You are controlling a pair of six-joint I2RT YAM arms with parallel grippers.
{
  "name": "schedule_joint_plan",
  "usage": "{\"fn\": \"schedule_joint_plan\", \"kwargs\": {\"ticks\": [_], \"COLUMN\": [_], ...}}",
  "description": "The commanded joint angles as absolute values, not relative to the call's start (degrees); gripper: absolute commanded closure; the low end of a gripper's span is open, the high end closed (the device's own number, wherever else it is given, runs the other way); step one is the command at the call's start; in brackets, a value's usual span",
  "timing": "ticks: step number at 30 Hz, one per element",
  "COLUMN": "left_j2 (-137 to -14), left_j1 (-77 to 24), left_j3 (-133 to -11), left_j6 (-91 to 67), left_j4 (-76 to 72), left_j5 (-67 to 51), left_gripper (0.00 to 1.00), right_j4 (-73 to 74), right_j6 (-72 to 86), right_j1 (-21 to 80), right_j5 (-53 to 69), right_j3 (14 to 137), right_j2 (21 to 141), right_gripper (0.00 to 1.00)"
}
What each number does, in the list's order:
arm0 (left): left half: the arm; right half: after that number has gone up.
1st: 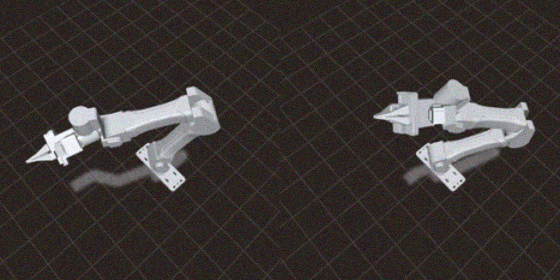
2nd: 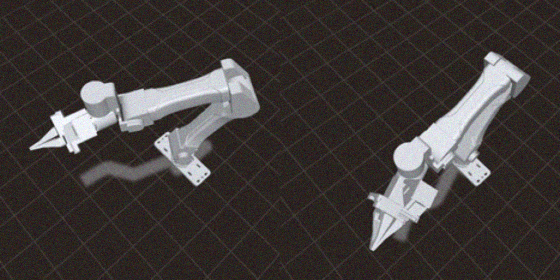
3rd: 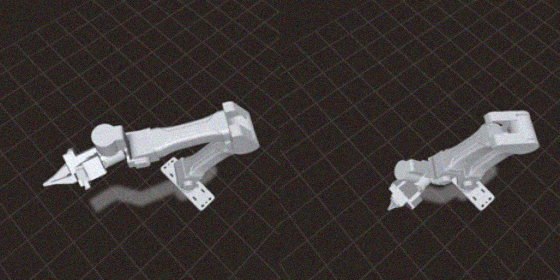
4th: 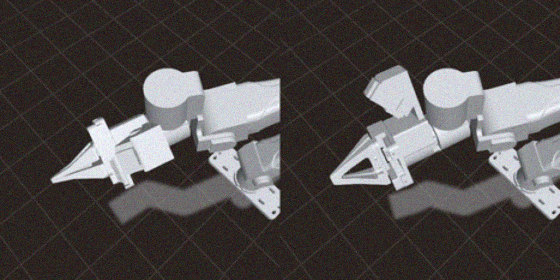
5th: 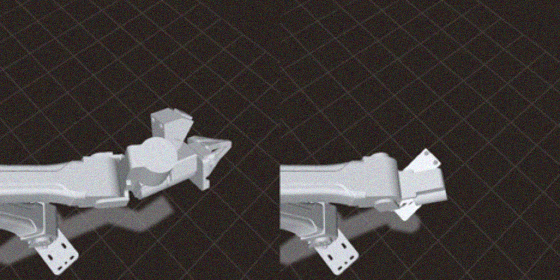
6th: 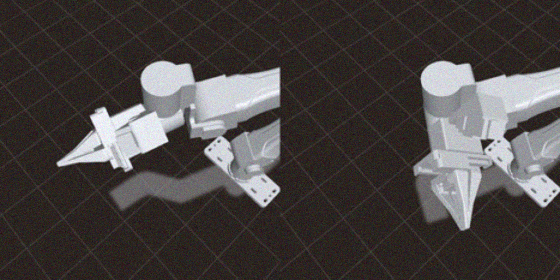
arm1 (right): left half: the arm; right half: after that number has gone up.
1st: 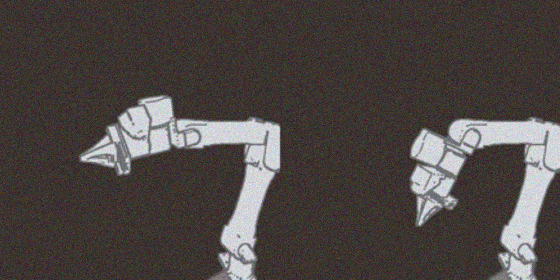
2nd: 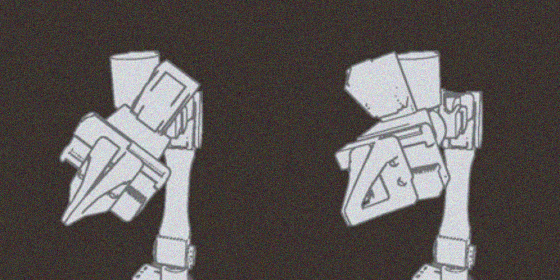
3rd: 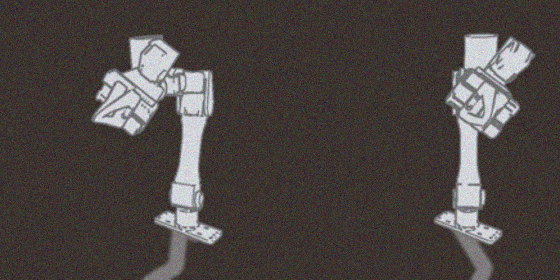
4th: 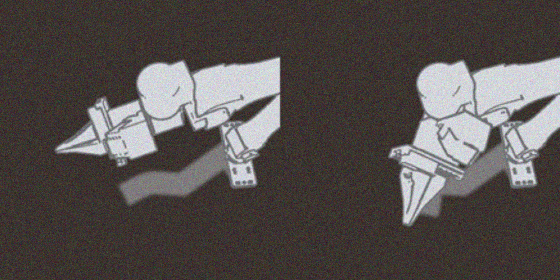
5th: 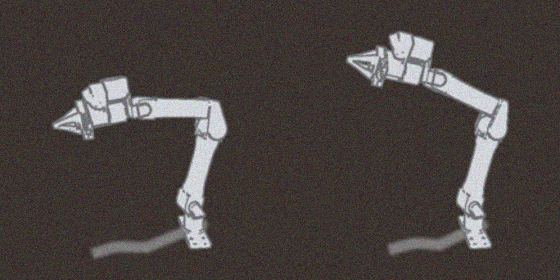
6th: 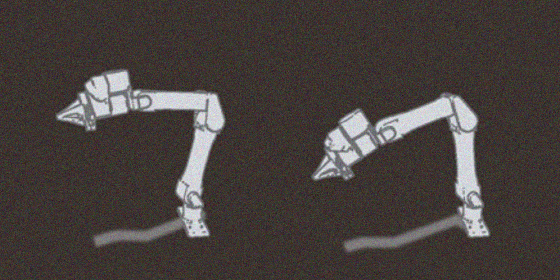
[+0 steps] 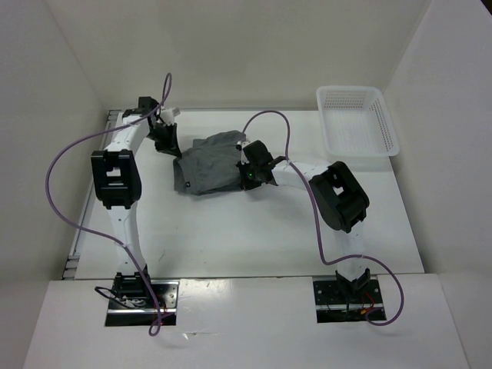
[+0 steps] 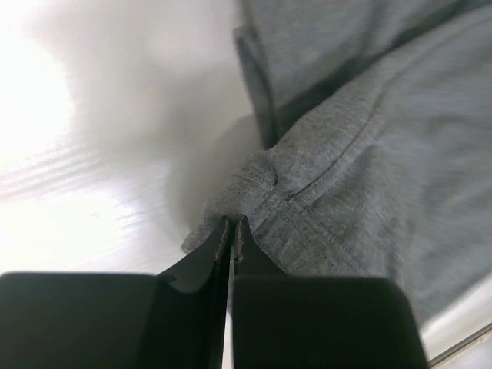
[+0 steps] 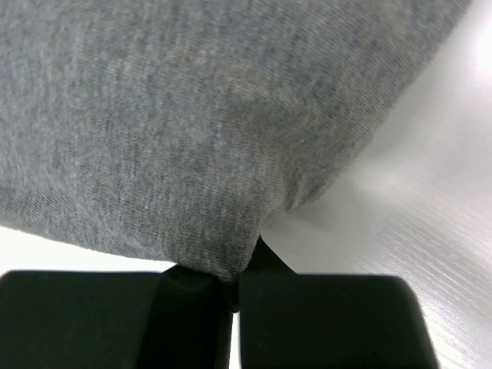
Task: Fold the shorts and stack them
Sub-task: Fold the shorts
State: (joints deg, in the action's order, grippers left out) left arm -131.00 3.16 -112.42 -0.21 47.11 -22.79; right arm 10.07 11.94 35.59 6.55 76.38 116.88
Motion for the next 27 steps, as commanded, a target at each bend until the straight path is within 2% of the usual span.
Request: {"fn": "schedule_joint_plan", "kwargs": {"ticks": [1,6,10,20,22,23,24,25,27], "left_j2": [-123.9,-121.7,-124.6,-134.5,-136.1,-136.1,-136.1,-136.1,-135.3], "left_j1": [2.6,2.1,1.4,0.9,1.4,1.4,1.4,1.4,2.0], "left_j3": [-118.3,-121.9,-126.9,-127.5,-127.5,-127.5,-128.1,-128.1,-128.1], "left_j6": [0.0,0.0,0.0,0.0,0.0,0.0,0.0,0.0,0.0], "left_j4": [43.8,38.8,38.2,36.7,36.7,36.7,36.7,36.7,36.7], "left_j5": [-30.0,-34.4,-35.6,-25.1,-23.9,-23.1,-22.6,-22.6,-22.6], "left_gripper": [1.0,1.0,1.0,1.0,0.87,0.73,0.56,0.33,0.25], "right_j4": [10.8,10.8,10.8,10.3,10.3,10.3,10.8,10.8,10.8], "right_j6": [11.2,10.7,10.7,11.2,11.8,11.8,11.8,11.8,11.8], "right_j1": [35.3,35.3,35.3,35.3,35.3,35.3,35.3,34.8,34.8], "right_j5": [4.0,2.6,2.1,0.4,0.4,0.4,0.4,0.4,0.9], "right_j3": [75.3,74.7,74.2,73.1,73.1,73.1,73.1,73.1,73.1], "right_j2": [117.3,117.3,117.3,115.8,115.8,115.8,115.8,115.8,115.8], "right_gripper": [1.0,1.0,1.0,1.0,0.88,0.83,0.75,0.73,0.7]}}
